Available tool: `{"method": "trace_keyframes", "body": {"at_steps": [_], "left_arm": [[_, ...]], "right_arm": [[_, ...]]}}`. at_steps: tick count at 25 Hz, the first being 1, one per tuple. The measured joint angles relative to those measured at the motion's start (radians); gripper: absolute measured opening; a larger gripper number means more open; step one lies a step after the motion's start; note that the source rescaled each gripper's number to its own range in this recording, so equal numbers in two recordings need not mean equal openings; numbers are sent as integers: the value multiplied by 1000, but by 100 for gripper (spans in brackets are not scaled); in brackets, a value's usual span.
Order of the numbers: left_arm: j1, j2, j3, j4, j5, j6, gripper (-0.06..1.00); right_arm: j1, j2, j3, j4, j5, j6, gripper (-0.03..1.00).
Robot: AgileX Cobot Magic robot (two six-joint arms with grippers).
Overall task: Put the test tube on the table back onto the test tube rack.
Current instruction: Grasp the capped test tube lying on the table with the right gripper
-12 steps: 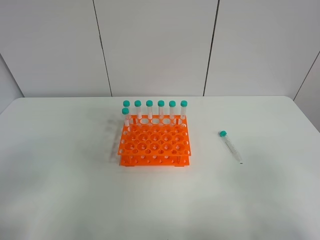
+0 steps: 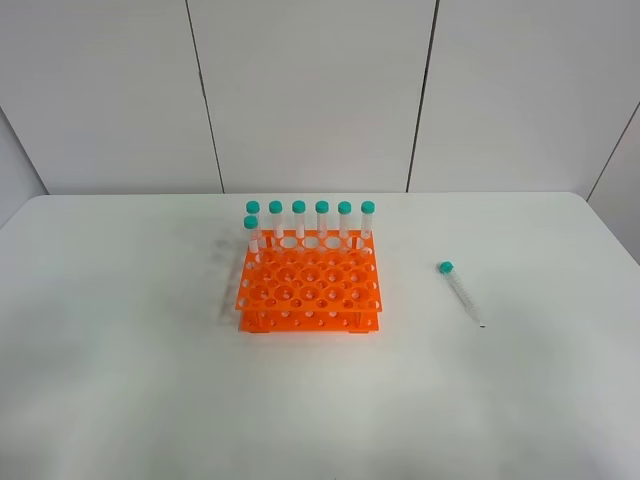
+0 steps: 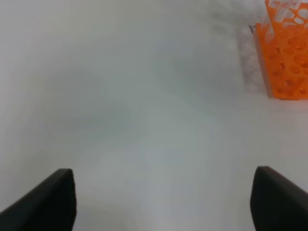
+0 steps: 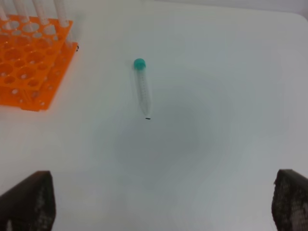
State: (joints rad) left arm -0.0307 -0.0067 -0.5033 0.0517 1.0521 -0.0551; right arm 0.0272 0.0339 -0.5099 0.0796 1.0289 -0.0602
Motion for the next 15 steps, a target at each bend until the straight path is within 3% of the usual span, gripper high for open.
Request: {"method": "trace_keyframes", "body": {"at_steps": [5, 15], "left_arm": [[0, 0, 0, 0, 0, 0, 100], [0, 0, 0, 0, 0, 0, 100]], "right_arm": [[0, 282, -134, 0, -3, 1, 100], [0, 1097, -535, -1, 11, 23, 100]]}}
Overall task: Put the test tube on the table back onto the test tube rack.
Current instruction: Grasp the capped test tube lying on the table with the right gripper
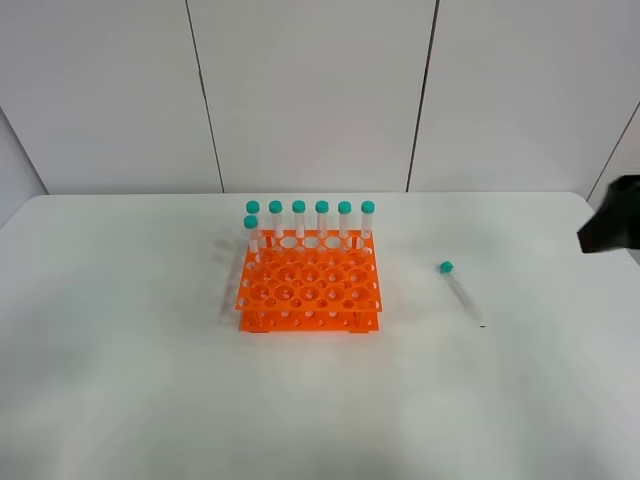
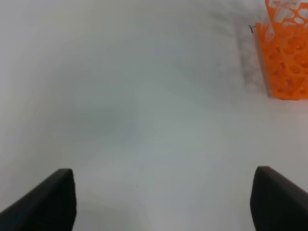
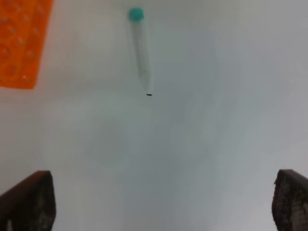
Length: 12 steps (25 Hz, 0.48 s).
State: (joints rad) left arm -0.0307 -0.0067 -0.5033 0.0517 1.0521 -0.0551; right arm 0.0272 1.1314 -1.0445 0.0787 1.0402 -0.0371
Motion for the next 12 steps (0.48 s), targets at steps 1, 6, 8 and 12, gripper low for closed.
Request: {"method": "trace_keyframes", "body": {"at_steps": [1, 6, 8, 12], "left_arm": [[0, 0, 0, 0, 0, 0, 100], [0, 0, 0, 0, 0, 0, 100], [0, 0, 0, 0, 0, 0, 100], [0, 0, 0, 0, 0, 0, 100]], "right_arm": [[0, 72, -44, -1, 15, -1, 100], [0, 417, -242, -15, 37, -18, 100], [3, 523, -305, -15, 34, -22, 100], [58, 670, -377, -38, 19, -40, 100]]}}
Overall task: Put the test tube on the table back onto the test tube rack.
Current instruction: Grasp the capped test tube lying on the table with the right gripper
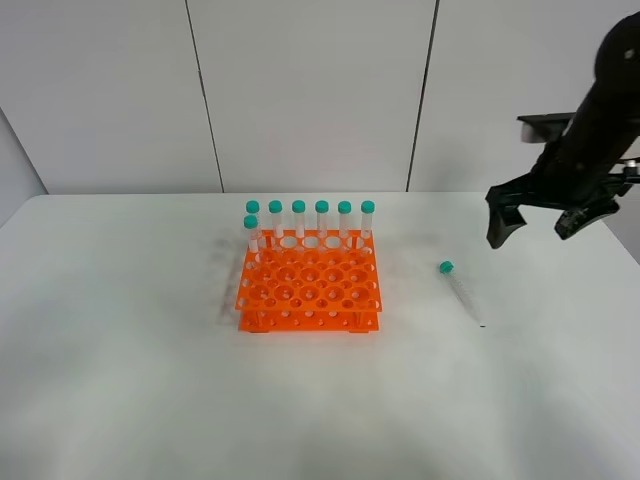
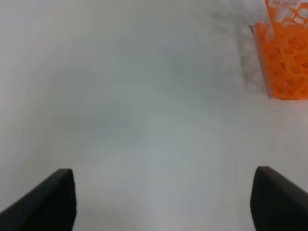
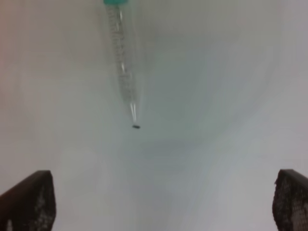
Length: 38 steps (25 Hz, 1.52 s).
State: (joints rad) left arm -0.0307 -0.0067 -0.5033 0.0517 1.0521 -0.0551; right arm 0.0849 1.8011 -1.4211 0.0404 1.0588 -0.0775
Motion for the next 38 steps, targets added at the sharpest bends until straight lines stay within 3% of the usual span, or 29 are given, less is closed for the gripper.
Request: {"method": "trace_keyframes", "body": {"at_steps": [10, 17, 27, 33, 38], "left_arm": [[0, 0, 0, 0, 0, 0, 100], [0, 0, 0, 0, 0, 0, 100], [0, 0, 0, 0, 0, 0, 100], [0, 0, 0, 0, 0, 0, 100], [0, 0, 0, 0, 0, 0, 100]], "right_arm": [[27, 188, -12, -13, -88, -9, 100], [27, 288, -12, 2, -205, -38, 100], [27, 236, 20, 8, -178, -36, 95], [27, 137, 169, 2, -309, -31, 94], [27, 182, 202, 18, -386, -15, 94]]}}
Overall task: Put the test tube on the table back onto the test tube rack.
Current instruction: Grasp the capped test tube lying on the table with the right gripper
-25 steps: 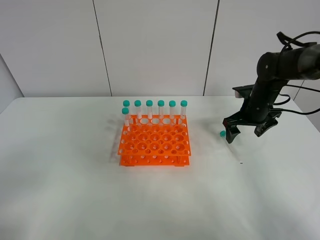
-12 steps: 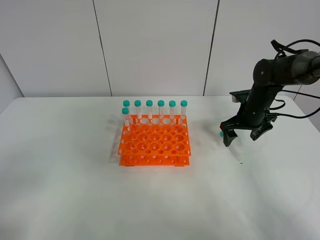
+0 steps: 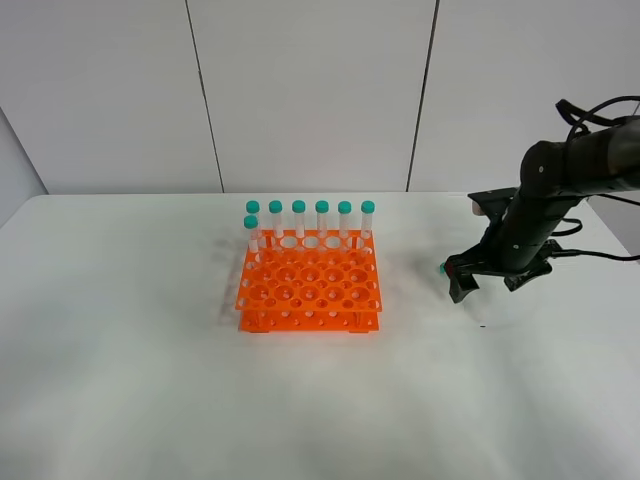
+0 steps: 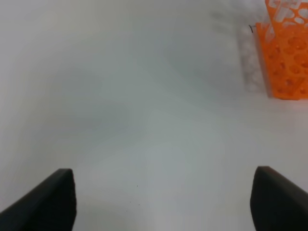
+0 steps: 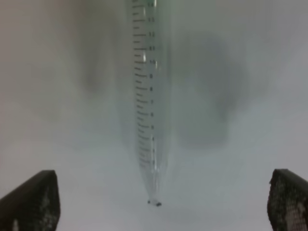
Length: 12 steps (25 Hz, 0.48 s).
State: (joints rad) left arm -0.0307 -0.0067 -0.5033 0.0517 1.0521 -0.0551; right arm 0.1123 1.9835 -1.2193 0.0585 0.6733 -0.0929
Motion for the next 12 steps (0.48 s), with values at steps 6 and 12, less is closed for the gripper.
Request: {"method": "trace_keyframes", "body": {"at_steps": [6, 12], "left_arm": [[0, 0, 0, 0, 0, 0, 100], [0, 0, 0, 0, 0, 0, 100]], "right_arm": [[0, 11, -7, 36, -30, -18, 94], [0, 45, -79, 40, 54, 6, 94]]}}
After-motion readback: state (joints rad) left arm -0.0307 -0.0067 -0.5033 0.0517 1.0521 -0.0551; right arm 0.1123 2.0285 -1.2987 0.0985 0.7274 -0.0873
